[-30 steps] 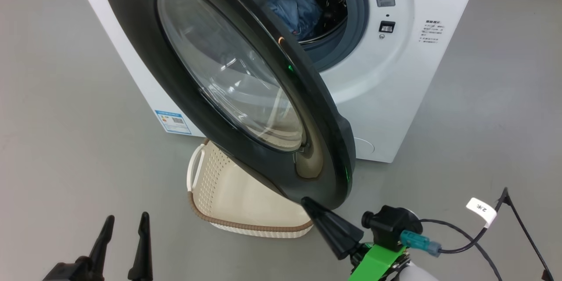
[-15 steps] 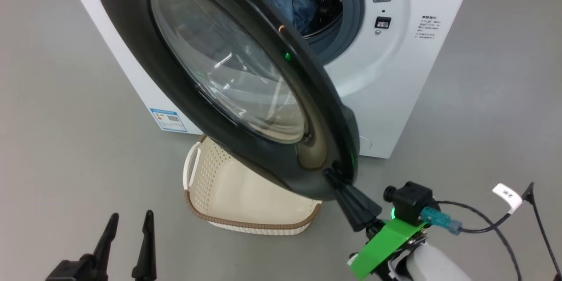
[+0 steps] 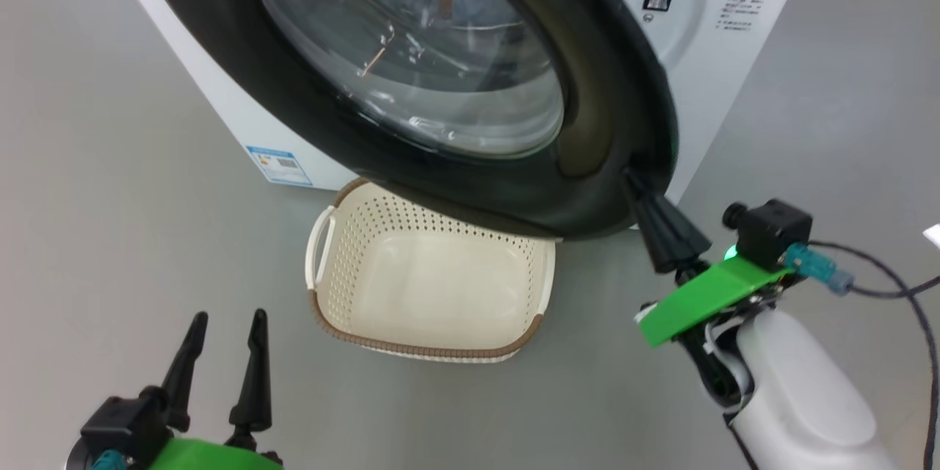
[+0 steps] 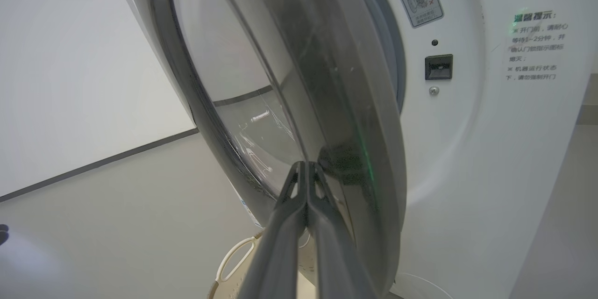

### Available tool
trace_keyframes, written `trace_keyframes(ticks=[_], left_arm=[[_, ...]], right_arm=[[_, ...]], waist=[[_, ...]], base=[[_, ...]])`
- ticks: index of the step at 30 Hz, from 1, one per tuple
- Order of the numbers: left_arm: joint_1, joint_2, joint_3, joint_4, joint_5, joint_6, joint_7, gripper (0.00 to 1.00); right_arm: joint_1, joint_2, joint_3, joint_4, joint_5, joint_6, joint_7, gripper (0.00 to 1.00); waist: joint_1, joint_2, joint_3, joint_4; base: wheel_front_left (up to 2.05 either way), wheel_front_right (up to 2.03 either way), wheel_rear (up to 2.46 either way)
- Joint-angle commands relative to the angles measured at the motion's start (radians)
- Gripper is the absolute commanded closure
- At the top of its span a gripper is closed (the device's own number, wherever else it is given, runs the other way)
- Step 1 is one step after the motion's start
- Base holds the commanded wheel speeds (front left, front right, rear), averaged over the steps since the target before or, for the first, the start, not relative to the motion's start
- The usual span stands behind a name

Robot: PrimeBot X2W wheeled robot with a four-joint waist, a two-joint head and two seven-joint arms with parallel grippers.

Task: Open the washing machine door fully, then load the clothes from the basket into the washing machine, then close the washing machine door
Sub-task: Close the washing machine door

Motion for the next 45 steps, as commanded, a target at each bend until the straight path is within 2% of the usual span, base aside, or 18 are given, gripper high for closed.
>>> trace_keyframes(ticks=[1,18,27,38,40,41,42,44,45], left_arm=[[-0.041,0.011,0.031,-0.029,0.004,-0.002,-0.009,0.00],[-0.170,-0.016,-0.007,-0.039,-0.001,-0.002,-0.009,0.00],[-0.207,-0.028,-0.011,-0.043,0.001,-0.002,-0.009,0.00],[-0.187,-0.018,0.008,-0.017,0.015,-0.002,-0.009,0.00],[-0.176,-0.015,0.013,-0.006,0.017,-0.002,-0.009,0.00],[-0.170,-0.013,0.016,0.000,0.018,-0.002,-0.009,0.00],[-0.164,-0.011,0.018,0.004,0.019,-0.002,-0.009,0.00],[-0.152,-0.006,0.022,0.014,0.020,-0.002,-0.009,0.00],[-0.146,-0.004,0.024,0.018,0.020,-0.002,-0.009,0.00]], right_arm=[[-0.046,-0.003,-0.001,-0.008,-0.010,0.001,-0.005,1.00],[-0.284,-0.053,-0.159,0.070,-0.023,0.001,-0.005,1.00],[-0.347,-0.051,-0.219,0.074,-0.048,0.001,-0.005,1.00],[-0.279,-0.032,-0.170,0.057,-0.046,0.001,-0.005,1.00],[-0.247,-0.027,-0.154,0.052,-0.041,0.001,-0.005,0.93],[-0.229,-0.025,-0.146,0.049,-0.039,0.001,-0.005,0.84],[-0.212,-0.023,-0.140,0.047,-0.037,0.001,-0.005,0.69],[-0.176,-0.019,-0.130,0.041,-0.032,0.001,-0.005,0.51],[-0.159,-0.018,-0.126,0.040,-0.029,0.001,-0.005,0.20]], waist=[[0.0000,-0.0001,0.024,0.011],[0.0000,-0.0001,0.171,0.079],[0.0000,-0.0001,0.212,0.099],[0.0000,-0.0001,0.165,0.074],[0.0000,-0.0001,0.144,0.065],[0.0000,-0.0001,0.134,0.060],[0.0000,-0.0001,0.123,0.055],[0.0000,-0.0001,0.102,0.045],[0.0000,-0.0001,0.091,0.040]], base=[[0.00,0.00,0.00],[0.00,0.00,0.00],[0.00,0.00,0.00],[0.00,0.00,0.00],[0.00,0.00,0.00],[0.00,0.00,0.00],[0.00,0.00,0.00],[0.00,0.00,0.00],[0.00,0.00,0.00]])
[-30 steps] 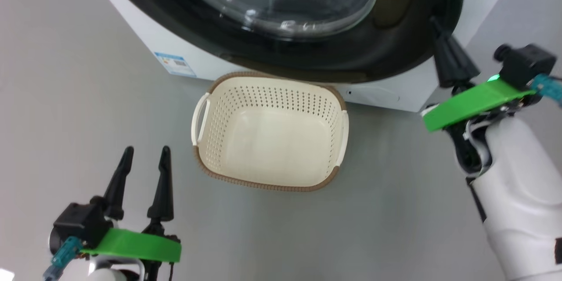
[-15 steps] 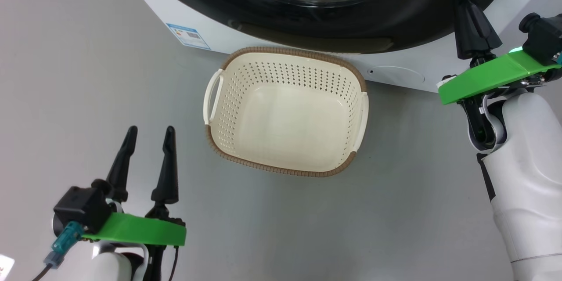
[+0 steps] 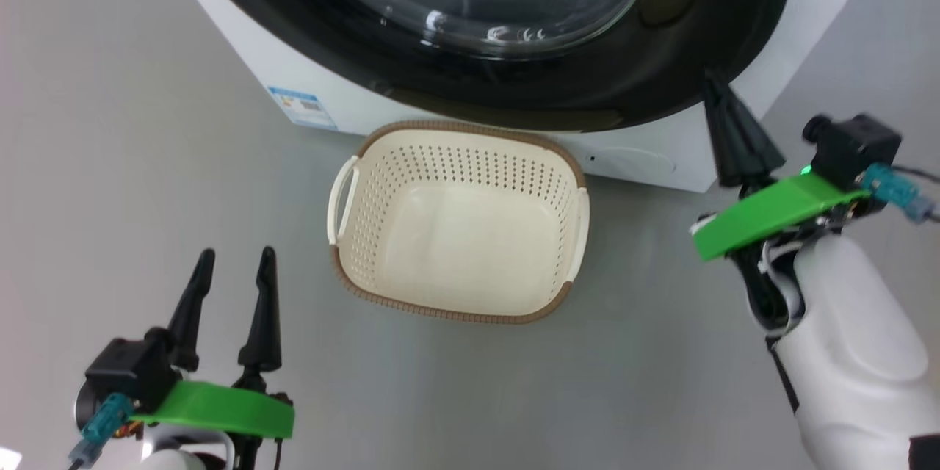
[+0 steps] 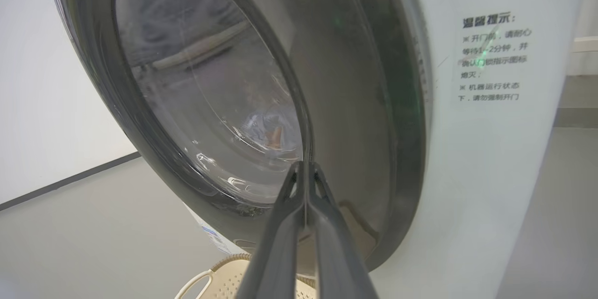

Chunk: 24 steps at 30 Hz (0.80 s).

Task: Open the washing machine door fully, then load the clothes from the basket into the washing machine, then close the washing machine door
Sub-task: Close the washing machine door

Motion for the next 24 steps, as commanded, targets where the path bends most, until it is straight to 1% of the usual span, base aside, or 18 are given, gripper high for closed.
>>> trace_keyframes(ticks=[1,5,15,24], left_arm=[[0.022,0.038,0.044,-0.004,0.012,-0.002,-0.006,0.00],[0.040,0.047,0.052,0.013,0.013,-0.002,-0.006,0.00],[0.116,0.078,0.077,0.041,0.007,-0.002,-0.006,0.00],[0.170,0.096,0.100,0.046,0.008,-0.002,-0.006,0.00]], right_arm=[[0.060,0.022,0.029,-0.032,0.020,0.001,-0.005,0.00],[0.112,0.028,0.034,-0.033,0.023,0.001,-0.005,0.00],[0.292,0.040,0.036,-0.052,0.021,0.001,-0.005,0.00],[0.415,0.029,-0.004,-0.081,0.018,0.001,-0.005,0.00]], waist=[[0.0000,0.0000,-0.059,-0.037],[0.0000,0.0000,-0.091,-0.057],[0.0000,0.0000,-0.196,-0.149],[0.0000,0.0000,-0.251,-0.227]], base=[[0.00,0.00,0.00],[0.00,0.00,0.00],[0.00,0.00,0.00],[0.00,0.00,0.00]])
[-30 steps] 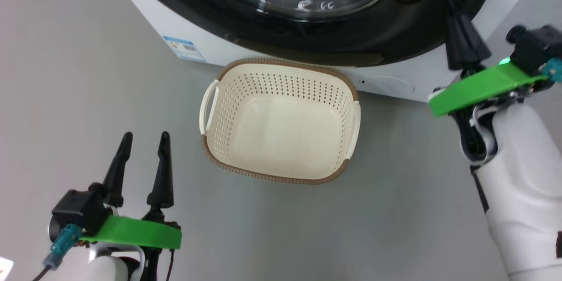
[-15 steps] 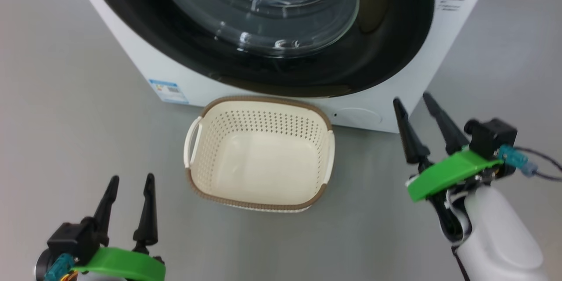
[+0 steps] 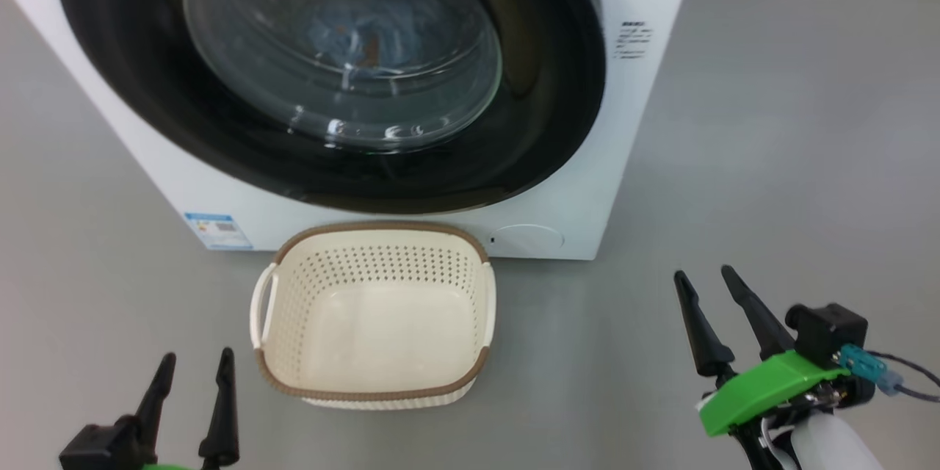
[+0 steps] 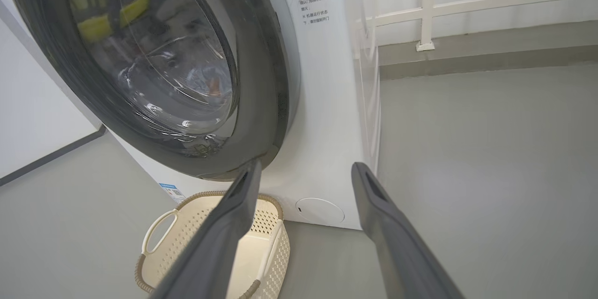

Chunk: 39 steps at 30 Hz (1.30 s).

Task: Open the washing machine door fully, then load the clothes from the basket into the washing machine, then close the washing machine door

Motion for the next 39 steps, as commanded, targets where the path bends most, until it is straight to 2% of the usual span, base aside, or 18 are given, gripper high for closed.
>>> trace_keyframes(ticks=[1,15,39], left_arm=[[-0.002,0.026,0.040,-0.018,0.002,-0.002,-0.006,0.00],[0.068,0.031,0.075,-0.020,0.016,-0.002,-0.006,0.00],[0.067,0.019,0.111,-0.025,0.029,-0.002,-0.006,0.00]], right_arm=[[0.018,0.000,0.013,-0.029,0.012,0.001,-0.005,0.00],[0.096,-0.020,-0.039,-0.042,0.006,0.001,-0.005,0.00],[0.130,-0.012,-0.080,-0.057,-0.007,0.001,-0.005,0.00]], waist=[[0.0000,0.0000,-0.040,-0.045],[0.0000,0.0000,-0.071,-0.103],[0.0000,0.0000,-0.070,-0.118]], base=[[0.00,0.00,0.00],[0.00,0.00,0.00],[0.00,0.00,0.00]])
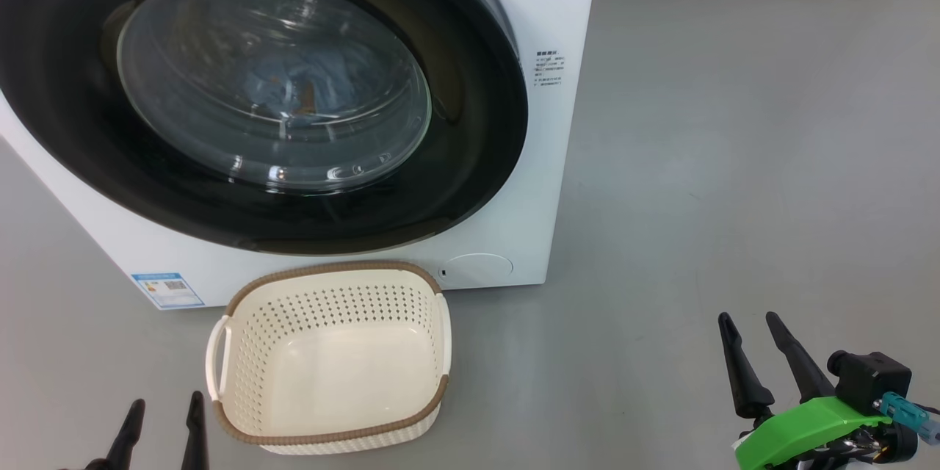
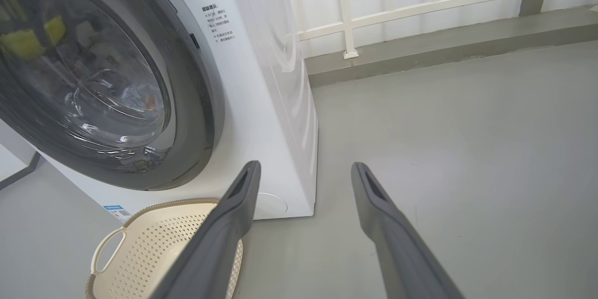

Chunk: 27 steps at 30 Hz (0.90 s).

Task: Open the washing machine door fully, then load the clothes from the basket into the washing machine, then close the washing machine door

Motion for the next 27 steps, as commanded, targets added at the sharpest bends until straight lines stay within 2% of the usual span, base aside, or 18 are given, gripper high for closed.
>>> trace_keyframes(ticks=[1,13,14,22,27], left_arm=[[-0.027,0.013,0.040,-0.024,0.013,-0.002,-0.006,0.00],[-0.022,0.013,0.035,-0.029,0.022,-0.002,-0.006,0.00],[0.000,-0.002,0.001,-0.004,0.016,0.000,0.000,1.00],[0.011,-0.060,-0.019,0.083,0.017,0.000,0.002,1.00],[0.003,-0.061,-0.015,0.081,-0.036,0.000,0.017,1.00]], right_arm=[[0.004,-0.006,0.018,-0.024,-0.005,0.001,-0.005,0.00],[0.010,-0.003,0.021,-0.021,-0.005,0.001,-0.005,0.00],[0.001,0.003,0.000,0.000,-0.008,0.000,0.000,1.00],[0.036,0.038,0.007,0.093,-0.006,0.000,0.001,1.00],[0.034,0.040,0.001,0.083,0.042,0.000,0.017,1.00]], waist=[[0.0000,-0.0001,0.000,-0.001],[0.0000,-0.0001,-0.008,-0.003],[0.0000,-0.0001,-0.008,-0.003],[0.0000,-0.0001,-0.009,-0.003],[0.0012,-0.0001,-0.012,-0.001]], base=[[0.00,0.00,0.00],[0.00,0.00,0.00],[0.00,0.00,0.00],[0.00,0.00,0.00],[0.00,0.00,0.00]])
